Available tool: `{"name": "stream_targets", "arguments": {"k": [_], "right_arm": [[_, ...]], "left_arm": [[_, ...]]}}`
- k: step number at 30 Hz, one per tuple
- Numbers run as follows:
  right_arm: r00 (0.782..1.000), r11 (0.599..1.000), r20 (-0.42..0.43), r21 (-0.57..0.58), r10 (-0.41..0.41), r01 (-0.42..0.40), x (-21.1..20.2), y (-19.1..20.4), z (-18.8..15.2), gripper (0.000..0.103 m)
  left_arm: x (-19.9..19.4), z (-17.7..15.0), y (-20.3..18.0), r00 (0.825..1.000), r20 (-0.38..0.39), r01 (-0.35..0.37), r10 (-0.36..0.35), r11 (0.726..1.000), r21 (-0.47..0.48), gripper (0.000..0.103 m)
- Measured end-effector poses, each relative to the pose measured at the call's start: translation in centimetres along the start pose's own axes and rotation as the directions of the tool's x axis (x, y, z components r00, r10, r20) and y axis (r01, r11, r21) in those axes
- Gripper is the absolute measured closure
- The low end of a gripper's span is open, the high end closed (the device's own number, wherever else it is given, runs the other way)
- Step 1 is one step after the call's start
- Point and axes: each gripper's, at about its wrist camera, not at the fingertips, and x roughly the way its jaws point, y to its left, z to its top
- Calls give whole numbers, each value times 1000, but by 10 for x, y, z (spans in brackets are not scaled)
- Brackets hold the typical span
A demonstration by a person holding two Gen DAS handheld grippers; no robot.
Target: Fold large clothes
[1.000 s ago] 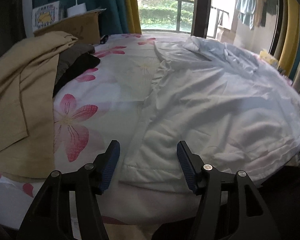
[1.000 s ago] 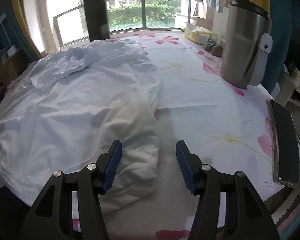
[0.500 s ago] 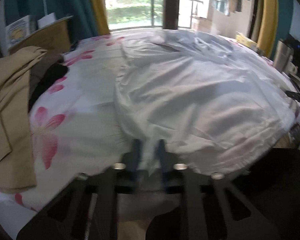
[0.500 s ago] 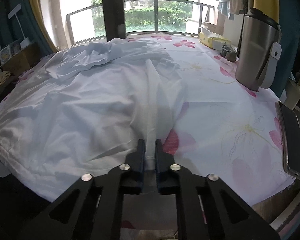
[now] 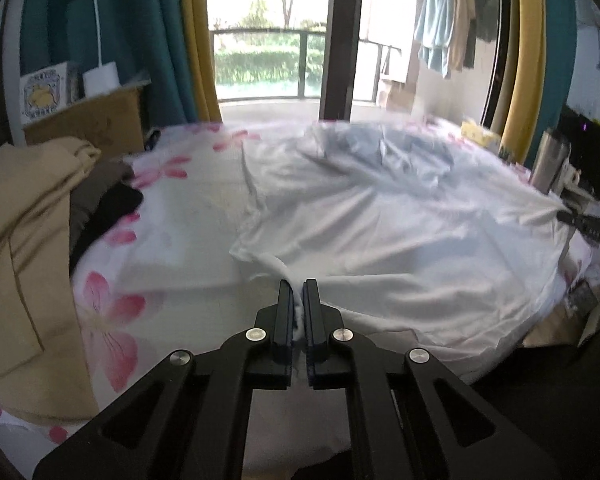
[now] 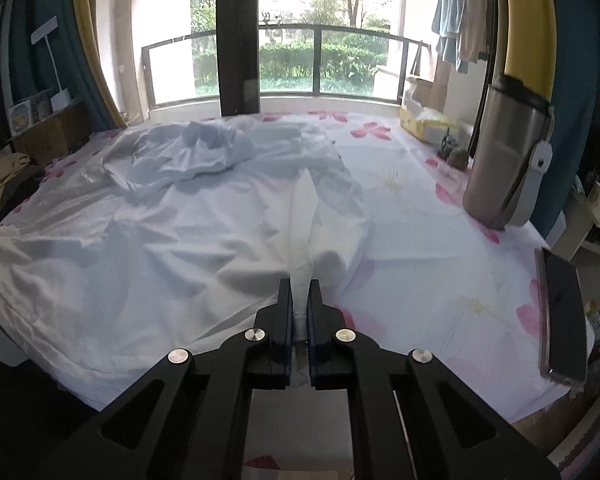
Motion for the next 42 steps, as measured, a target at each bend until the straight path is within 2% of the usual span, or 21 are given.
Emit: {"name": "stream_targets", "arguments": {"k": [5,10,11,12,13,15,16,23,27,30,32,35,38,42], "right_arm": [[999,999,-3,-38,40,-40,-2,9,6,97],[984,988,-161,-121,77,-97,18,25,-12,94],[981,987,-177,-124,75,-98,20,26,-15,92],[980,988,-184,-117,79,-102,21,25,-18,84],[977,987,-189,-103,101,-122,21,24,-20,71],[971,981,-192,-97,145,-166,16,23,-23,54],[967,975,-192,-108,169,-192,11,26,-24,50],[941,936,-128,-125,312,-328,-23,30,-16,50],[971,968,-87,-98,223,-231,-26,18,-11,50],[992,994,-70,-35,105,-108,-20,-2,-9,50],[996,1000,-85,12,10,-9,-11,-16,-10,50],[991,994,-115,74,-67,76,0,-32,-13,50],[988,992,-142,102,-61,75,11,-35,-15,50],[991,995,-131,103,28,-14,16,-22,-9,50]], "left_arm": [[-7,12,7,999,42,7,-6,1000,-21,98],[-1,9,19,1000,18,23,-22,997,-67,98],[0,7,21,1000,10,21,-20,997,-72,98],[1,5,23,1000,4,19,-19,997,-77,98],[4,3,25,1000,-8,19,-20,996,-83,98],[8,-1,29,999,-33,20,-23,995,-95,98],[9,-3,30,999,-41,25,-29,994,-102,98],[18,-12,36,996,-74,33,-42,991,-128,98],[20,-15,39,996,-82,29,-40,991,-129,98],[22,-16,40,995,-87,27,-39,991,-132,98],[22,-16,41,995,-87,28,-39,991,-133,98],[25,-16,40,995,-92,26,-39,990,-136,98],[27,-15,39,995,-97,25,-38,991,-134,98],[27,-14,38,994,-97,26,-39,990,-137,98]]}}
